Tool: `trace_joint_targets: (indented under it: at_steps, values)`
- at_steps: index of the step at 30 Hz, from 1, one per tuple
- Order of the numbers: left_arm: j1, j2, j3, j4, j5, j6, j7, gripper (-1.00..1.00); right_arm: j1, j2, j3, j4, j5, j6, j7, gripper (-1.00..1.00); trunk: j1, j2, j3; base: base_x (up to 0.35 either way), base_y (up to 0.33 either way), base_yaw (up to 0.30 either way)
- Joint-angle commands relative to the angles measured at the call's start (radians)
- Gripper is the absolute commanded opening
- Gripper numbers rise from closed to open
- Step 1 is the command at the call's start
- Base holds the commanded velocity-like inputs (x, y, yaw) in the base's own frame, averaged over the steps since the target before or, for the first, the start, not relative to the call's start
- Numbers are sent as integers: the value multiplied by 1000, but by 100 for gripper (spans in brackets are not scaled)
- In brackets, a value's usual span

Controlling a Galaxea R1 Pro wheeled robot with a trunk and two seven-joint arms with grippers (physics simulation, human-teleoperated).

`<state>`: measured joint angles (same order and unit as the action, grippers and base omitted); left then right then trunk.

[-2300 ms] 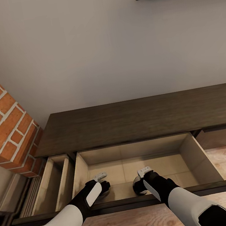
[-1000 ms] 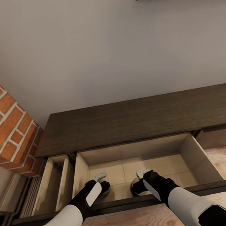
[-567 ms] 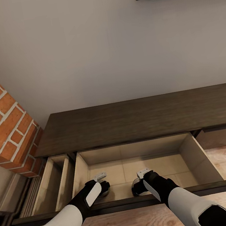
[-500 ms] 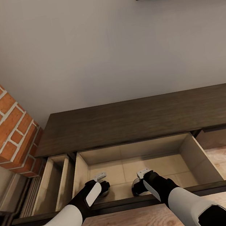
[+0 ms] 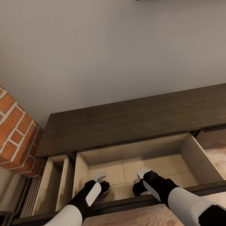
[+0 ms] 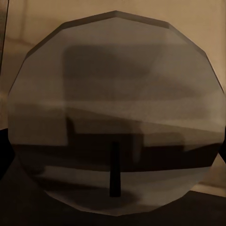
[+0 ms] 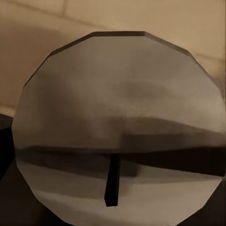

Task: Place each of the two pumpkins and all three candles from the living room inside a cabinet in the living room (use any cabinet), then make sure every cabinet is closed, and position the cauldron so it is next to a table in the living room.

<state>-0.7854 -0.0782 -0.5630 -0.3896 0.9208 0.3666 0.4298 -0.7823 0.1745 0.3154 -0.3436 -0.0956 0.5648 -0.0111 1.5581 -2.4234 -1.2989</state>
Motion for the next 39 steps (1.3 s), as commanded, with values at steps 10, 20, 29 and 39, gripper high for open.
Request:
trace_joint_targets:
  at_steps: [10, 20, 29, 39]
  values:
    - [-1, 0, 0, -1, 0, 0, 0, -100, 0, 0, 28, 0, -1, -2, 11, 100, 0, 0, 0, 0, 0, 0]
    - [-6, 7, 0, -61, 1, 42, 31, -100, 0, 0, 30, -2, -1, -3, 18, 100, 0, 0, 0, 0, 0, 0]
    - [-6, 26, 2, -269, 12, 185, 203, -100, 0, 0, 30, -4, -1, -3, 16, 100, 0, 0, 0, 0, 0, 0]
    - [-6, 28, 5, -292, 10, 320, 208, -100, 0, 0, 30, -8, -1, -4, 17, 100, 0, 0, 0, 0, 0, 0]
